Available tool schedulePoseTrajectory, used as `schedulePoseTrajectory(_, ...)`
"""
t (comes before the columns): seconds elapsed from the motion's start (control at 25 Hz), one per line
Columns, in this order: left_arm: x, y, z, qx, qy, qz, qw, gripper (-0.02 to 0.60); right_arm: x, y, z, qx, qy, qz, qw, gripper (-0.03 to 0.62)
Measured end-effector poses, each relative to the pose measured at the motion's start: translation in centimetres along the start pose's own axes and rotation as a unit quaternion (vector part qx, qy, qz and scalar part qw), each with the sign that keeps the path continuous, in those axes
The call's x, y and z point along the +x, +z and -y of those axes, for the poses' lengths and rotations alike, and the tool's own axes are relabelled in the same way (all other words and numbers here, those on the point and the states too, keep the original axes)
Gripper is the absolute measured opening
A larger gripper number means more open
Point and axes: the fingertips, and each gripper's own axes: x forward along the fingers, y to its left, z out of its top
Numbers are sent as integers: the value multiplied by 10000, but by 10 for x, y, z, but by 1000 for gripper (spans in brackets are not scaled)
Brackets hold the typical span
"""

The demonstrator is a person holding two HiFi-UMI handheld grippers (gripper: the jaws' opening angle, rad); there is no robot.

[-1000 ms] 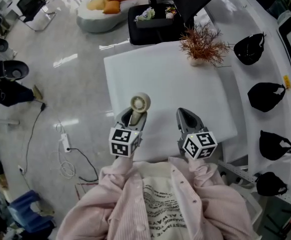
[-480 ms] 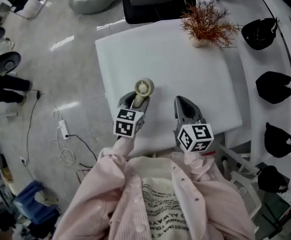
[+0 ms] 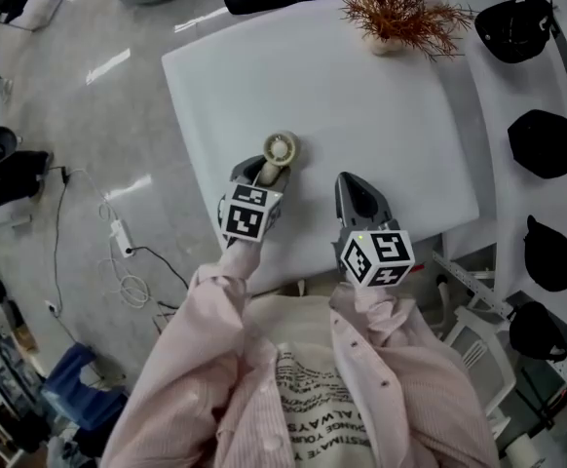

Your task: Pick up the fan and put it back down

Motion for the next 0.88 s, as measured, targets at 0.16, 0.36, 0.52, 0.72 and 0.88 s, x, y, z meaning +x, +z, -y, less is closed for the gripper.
schedulePoseTrajectory(0.16, 7, -4, 1, 74, -26, -141, 9999, 184, -1, -5, 1, 60, -9, -37, 10000, 0)
schedulePoseTrajectory(0.36, 14, -10, 3, 275, -48, -415, 9987, 184, -1, -8, -1, 108, 2, -40, 9999, 0)
schedulePoseTrajectory(0.52, 18, -16, 3, 350, -41, -622, 9974, 184, -2, -11, -2, 81, 11, -70, 9999, 0)
schedulePoseTrajectory(0.72, 21, -19, 2, 384, 4, -695, 9968, 184, -2, -12, 0, 112, -13, -82, 9999, 0)
schedulePoseTrajectory(0.88, 22, -19, 2, 444, 56, -732, 9963, 184, -2, -14, -2, 127, 1, -97, 9999, 0)
